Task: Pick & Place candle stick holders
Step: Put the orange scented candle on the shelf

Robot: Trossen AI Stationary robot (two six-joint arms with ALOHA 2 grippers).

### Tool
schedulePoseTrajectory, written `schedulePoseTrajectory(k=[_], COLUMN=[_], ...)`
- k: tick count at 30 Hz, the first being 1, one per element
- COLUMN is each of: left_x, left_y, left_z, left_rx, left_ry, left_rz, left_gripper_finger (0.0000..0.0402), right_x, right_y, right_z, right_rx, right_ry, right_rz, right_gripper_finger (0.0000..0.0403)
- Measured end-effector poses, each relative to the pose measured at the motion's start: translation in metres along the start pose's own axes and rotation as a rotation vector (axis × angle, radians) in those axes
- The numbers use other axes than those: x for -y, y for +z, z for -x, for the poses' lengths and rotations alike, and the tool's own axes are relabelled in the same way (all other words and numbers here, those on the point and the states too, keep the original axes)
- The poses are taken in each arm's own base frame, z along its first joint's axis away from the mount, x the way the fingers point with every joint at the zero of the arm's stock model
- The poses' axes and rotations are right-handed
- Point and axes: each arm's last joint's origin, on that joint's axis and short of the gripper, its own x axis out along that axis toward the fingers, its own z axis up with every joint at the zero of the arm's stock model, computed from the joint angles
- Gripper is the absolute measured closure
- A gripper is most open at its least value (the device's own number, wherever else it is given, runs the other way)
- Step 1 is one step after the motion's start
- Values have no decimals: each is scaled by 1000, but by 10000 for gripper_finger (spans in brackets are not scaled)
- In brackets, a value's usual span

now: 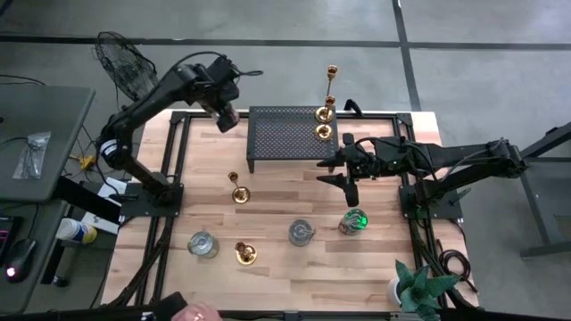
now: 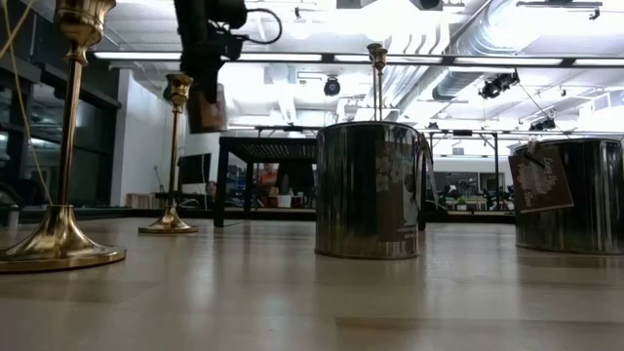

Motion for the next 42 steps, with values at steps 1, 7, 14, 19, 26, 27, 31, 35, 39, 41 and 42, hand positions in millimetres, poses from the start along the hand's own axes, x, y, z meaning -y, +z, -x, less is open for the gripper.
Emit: schedulePoseTrajectory(k=[1,7,14,19,26,27,31,35,39,41,42], left_x=[-1,3,12,19,29,32,42,50,56,57,57], left_y=[2,19,39,55,79,82,96,108,115,115,116], left_z=[1,0,-2,-3,-20,-22,-24,-29,-36,-38,-40], left_rx=[8,64,157,283,318,315,344,346,338,326,327], left_ry=[1,2,36,74,65,52,15,-18,-31,-35,-34], left_rz=[-23,-201,-469,-605,-692,-698,-718,-715,-706,-702,-701], left_gripper_finger=[51,51,51,51,51,51,51,51,51,51,51], right_x=[0,0,0,0,0,0,0,0,0,0,0], right_y=[0,0,0,0,0,0,0,0,0,0,0], right_z=[0,0,0,0,0,0,0,0,0,0,0], right_rx=[0,0,0,1,0,0,0,0,1,1,0], right_ry=[0,0,0,0,0,0,0,0,0,0,0], right_rz=[0,0,0,0,0,0,0,0,0,0,0], right_gripper_finger=[229,229,229,229,229,229,229,229,229,229,229])
